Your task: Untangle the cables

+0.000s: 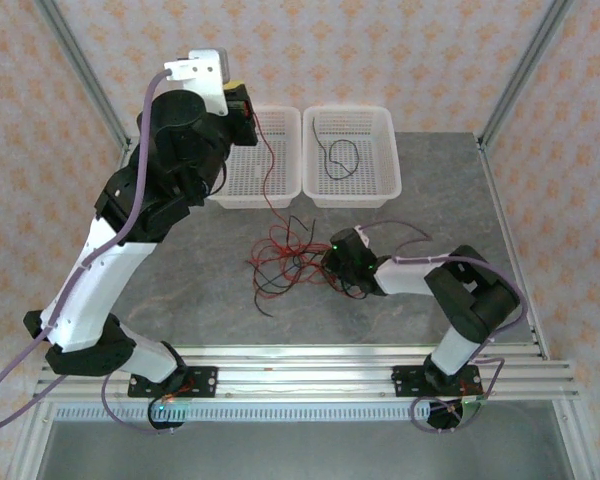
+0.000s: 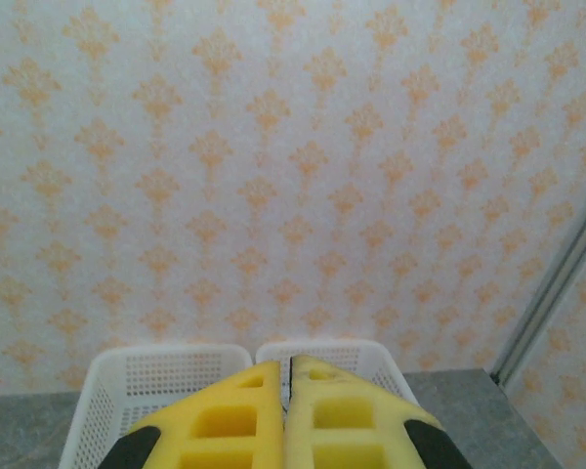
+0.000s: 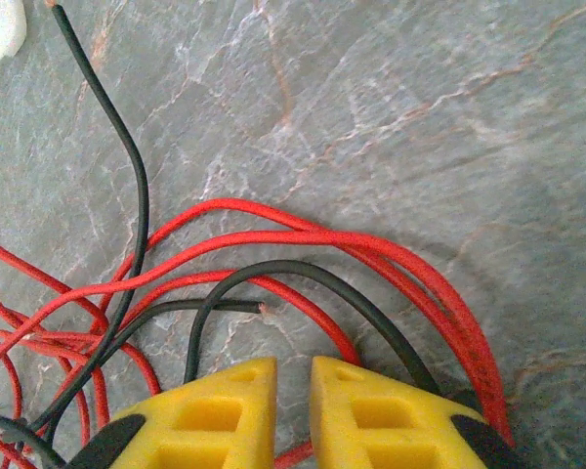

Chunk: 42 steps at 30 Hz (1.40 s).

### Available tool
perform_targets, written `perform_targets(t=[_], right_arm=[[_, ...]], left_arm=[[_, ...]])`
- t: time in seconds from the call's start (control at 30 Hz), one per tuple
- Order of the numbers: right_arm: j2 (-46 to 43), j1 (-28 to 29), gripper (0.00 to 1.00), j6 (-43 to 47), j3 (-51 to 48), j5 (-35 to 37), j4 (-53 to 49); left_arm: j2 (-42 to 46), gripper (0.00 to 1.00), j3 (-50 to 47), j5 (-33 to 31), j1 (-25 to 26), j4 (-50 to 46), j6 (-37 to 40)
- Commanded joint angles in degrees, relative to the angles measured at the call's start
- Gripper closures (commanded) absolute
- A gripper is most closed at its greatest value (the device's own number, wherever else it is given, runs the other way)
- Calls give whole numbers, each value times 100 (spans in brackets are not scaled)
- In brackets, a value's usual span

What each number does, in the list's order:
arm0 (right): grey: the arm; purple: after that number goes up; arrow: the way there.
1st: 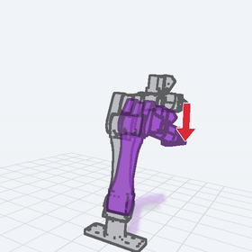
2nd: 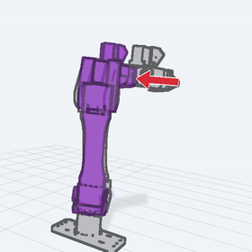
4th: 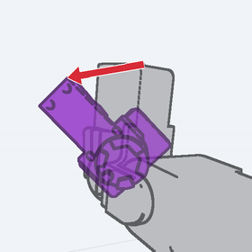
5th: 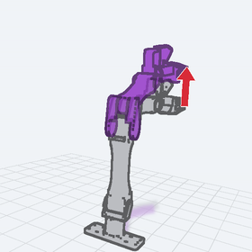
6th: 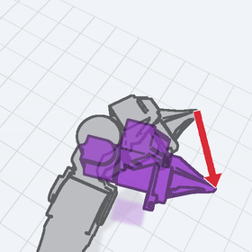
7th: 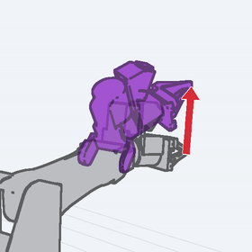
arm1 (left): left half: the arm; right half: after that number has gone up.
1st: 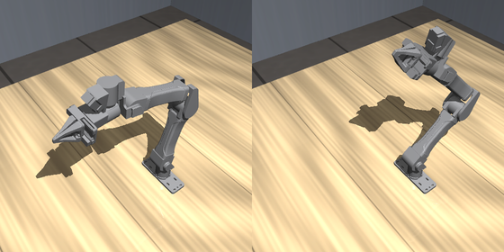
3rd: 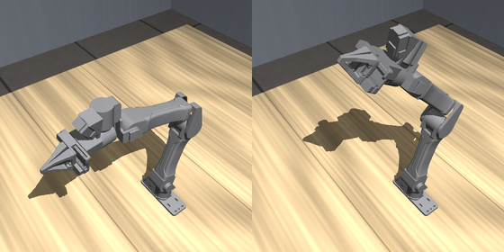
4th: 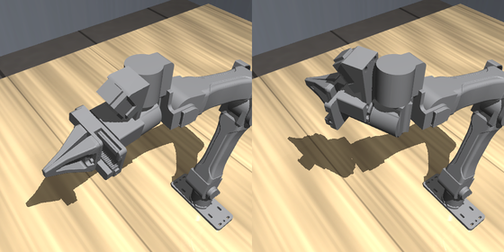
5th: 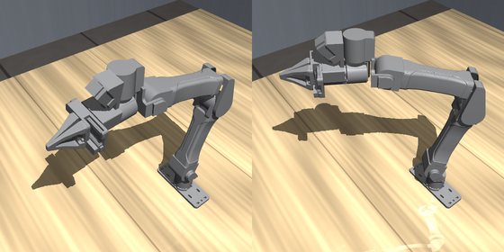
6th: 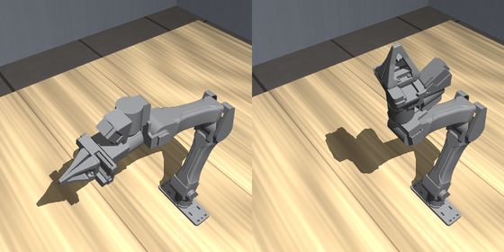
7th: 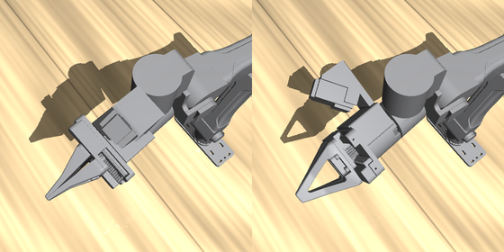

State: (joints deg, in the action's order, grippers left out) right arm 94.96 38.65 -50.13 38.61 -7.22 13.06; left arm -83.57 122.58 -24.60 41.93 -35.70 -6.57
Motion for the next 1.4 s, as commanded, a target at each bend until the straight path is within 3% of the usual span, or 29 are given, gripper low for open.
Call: perform_targets(t=[0.0,0.37,0.73,1.37], right_arm=[[100,-129,82,56,-353,476,-770],[-212,-550,82,160,-672,770,-994],[-987,-1390,82,419,-1114,960,-1167],[-1270,-1413,79,424,-1155,484,-1122]], left_arm=[[-45,100,178,-238,34,424,604],[86,100,334,-343,33,1750,1677],[560,100,-386,-690,34,3666,3012],[-105,100,-21,-386,27,5350,4343]])
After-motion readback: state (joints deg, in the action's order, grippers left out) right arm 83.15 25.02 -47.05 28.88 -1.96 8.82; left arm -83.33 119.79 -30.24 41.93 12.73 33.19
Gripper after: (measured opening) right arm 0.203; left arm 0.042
